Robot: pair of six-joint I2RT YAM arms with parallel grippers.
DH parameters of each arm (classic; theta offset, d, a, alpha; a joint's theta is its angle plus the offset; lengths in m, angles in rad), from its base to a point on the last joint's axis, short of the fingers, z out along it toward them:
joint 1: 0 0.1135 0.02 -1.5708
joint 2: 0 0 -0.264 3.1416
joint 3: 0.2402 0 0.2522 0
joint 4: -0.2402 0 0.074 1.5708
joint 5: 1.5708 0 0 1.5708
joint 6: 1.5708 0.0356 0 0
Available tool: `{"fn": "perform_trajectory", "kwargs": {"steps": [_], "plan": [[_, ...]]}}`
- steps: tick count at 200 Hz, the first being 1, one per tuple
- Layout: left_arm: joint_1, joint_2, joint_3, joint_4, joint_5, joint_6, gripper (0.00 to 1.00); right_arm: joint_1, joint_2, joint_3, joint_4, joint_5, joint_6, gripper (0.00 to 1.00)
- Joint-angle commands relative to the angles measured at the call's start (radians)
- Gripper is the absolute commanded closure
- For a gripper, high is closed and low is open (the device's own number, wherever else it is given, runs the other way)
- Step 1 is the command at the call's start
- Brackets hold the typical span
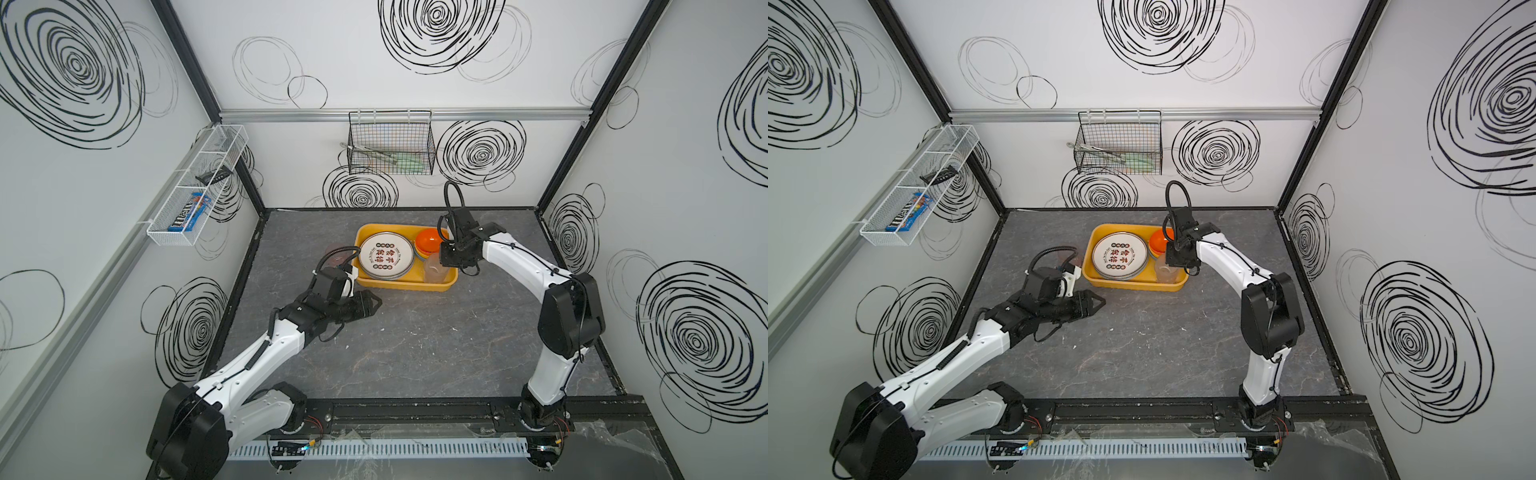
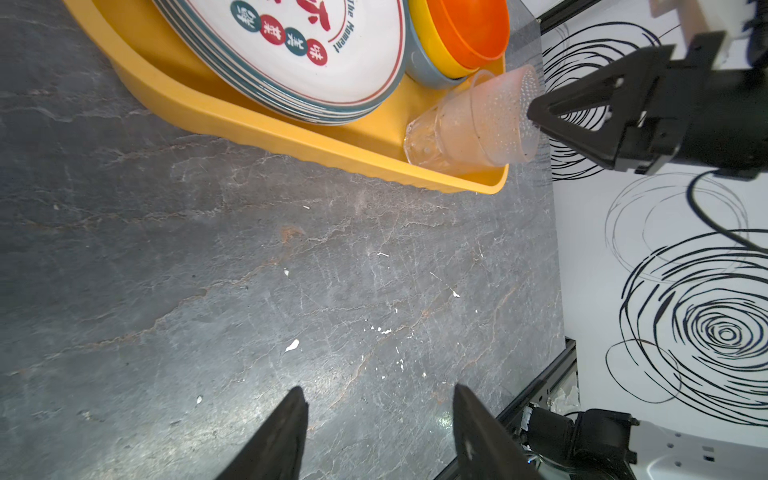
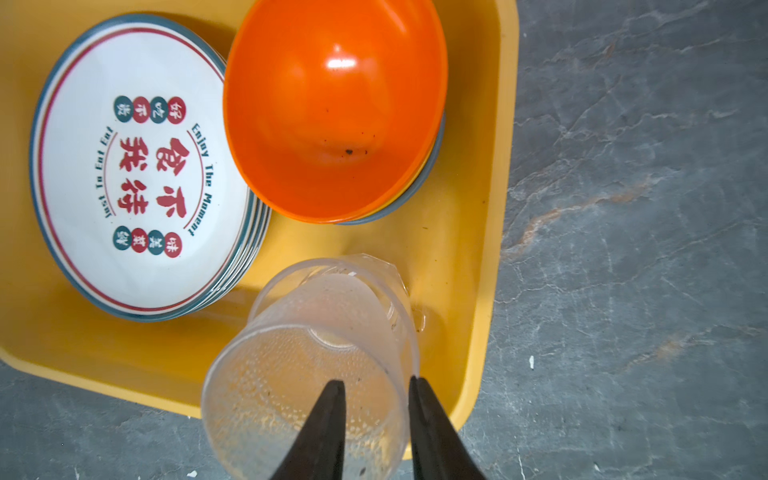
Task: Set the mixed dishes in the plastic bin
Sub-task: 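Lower the frosted cup into the clear glass cup and open the right gripper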
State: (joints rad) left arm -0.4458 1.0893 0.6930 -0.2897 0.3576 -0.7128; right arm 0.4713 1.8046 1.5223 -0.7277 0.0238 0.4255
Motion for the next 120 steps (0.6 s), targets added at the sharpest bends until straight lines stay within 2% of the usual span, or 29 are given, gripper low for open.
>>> {"fn": "perform_trajectory", "kwargs": {"steps": [1,37,83,120], "plan": [[0.022,-0.014,0.033,-0.006,-0.005,0.031,0.4,0.004,-0.07,-0.015,-0.022,0.012,0.009,0.69],[0.054,-0.011,0.052,-0.027,-0.016,0.043,0.4,0.007,-0.137,-0.078,0.024,-0.034,0.009,0.68],[0.109,0.021,0.094,-0.047,-0.032,0.07,0.4,0.009,-0.247,-0.224,0.171,-0.184,0.022,0.65],[0.166,0.059,0.137,-0.059,-0.052,0.091,0.4,0.06,-0.304,-0.306,0.267,-0.248,0.027,0.62]]}}
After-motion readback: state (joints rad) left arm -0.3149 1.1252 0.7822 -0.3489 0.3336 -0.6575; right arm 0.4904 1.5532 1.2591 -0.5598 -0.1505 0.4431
